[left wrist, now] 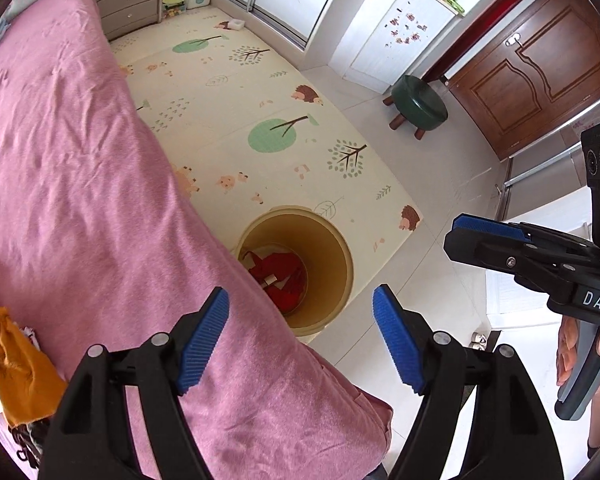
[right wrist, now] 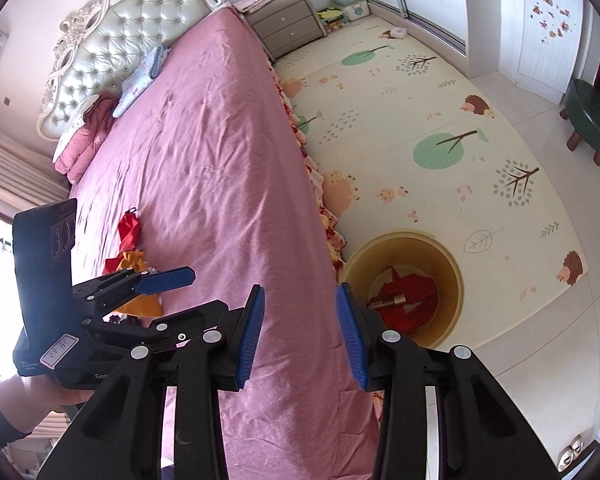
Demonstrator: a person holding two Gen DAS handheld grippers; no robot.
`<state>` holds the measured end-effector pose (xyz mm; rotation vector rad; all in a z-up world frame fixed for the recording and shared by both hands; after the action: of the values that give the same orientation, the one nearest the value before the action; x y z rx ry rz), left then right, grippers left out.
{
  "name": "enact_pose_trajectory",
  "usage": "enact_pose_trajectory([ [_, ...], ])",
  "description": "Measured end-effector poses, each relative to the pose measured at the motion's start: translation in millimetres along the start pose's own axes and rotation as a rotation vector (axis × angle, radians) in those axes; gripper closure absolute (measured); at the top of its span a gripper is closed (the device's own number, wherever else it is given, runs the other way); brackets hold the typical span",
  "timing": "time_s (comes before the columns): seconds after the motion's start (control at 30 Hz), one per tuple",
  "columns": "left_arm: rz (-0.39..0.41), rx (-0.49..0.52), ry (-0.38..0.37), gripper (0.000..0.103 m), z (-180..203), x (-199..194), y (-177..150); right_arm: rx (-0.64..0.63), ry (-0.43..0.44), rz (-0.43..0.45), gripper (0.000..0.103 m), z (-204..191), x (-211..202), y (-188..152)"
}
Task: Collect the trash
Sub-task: 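Move both tools back over the bed items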
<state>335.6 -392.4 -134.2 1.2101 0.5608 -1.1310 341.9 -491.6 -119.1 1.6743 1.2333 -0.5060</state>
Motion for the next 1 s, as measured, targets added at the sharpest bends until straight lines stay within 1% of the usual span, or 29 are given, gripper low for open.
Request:
enact_pose_trajectory([
  [0.13,0.052,-0.073,0.041,0.027,-38.0,-47.3,-17.8,-0.079,0.035,-0.005,0.065,-54.0,-0.8,-7.0],
  [0.3,0.102,-0.151,0.113,0.027,-92.9,-101.6,-51.4,-0.12,0.1,-0.023,0.065,-120.5,6.3,-23.7],
  [0.43,0.13,-0.234,0.169,0.026,-139.1,-139.3,-83.1,-0.142,0.154,-0.06,0.065,-170.4,18.3,-46.5],
  [0.47,0.133,-0.251,0.182,0.026,-151.2,-147.5,-92.6,-0.152,0.176,-0.079,0.065,-194.4,26.1,-59.8],
  [0.5,0.135,-0.27,0.197,0.026,-163.4,-155.3,-102.5,-0.158,0.185,-0.089,0.065,-206.9,30.4,-68.3],
  [0.67,0.129,-0.366,0.263,0.025,-223.2,-184.8,-155.4,-0.187,0.218,-0.154,0.065,-256.8,54.2,-113.0],
  [0.77,0.121,-0.415,0.305,0.025,-255.5,-197.8,-186.6,-0.2,0.218,-0.185,0.065,-279.1,69.7,-138.1],
  [0.87,0.117,-0.456,0.338,0.025,-285.7,-206.1,-211.3,-0.204,0.219,-0.203,0.065,-299.6,84.7,-153.8],
  [1.0,0.115,-0.492,0.37,0.025,-321.6,-212.8,-234.1,-0.234,0.213,-0.216,0.065,-323.7,106.2,-167.3],
])
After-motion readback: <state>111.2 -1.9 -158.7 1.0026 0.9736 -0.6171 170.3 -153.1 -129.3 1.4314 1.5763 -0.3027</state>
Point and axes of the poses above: each gripper's, at about its wrist camera, not at the fingertips, and x roughly the way its jaws point, z to its right, y to its top, the point moved 9 cm from there along x, roughly the way its jaws point, and after that the axes turned 10 degrees about z, right-handed, at the moved point
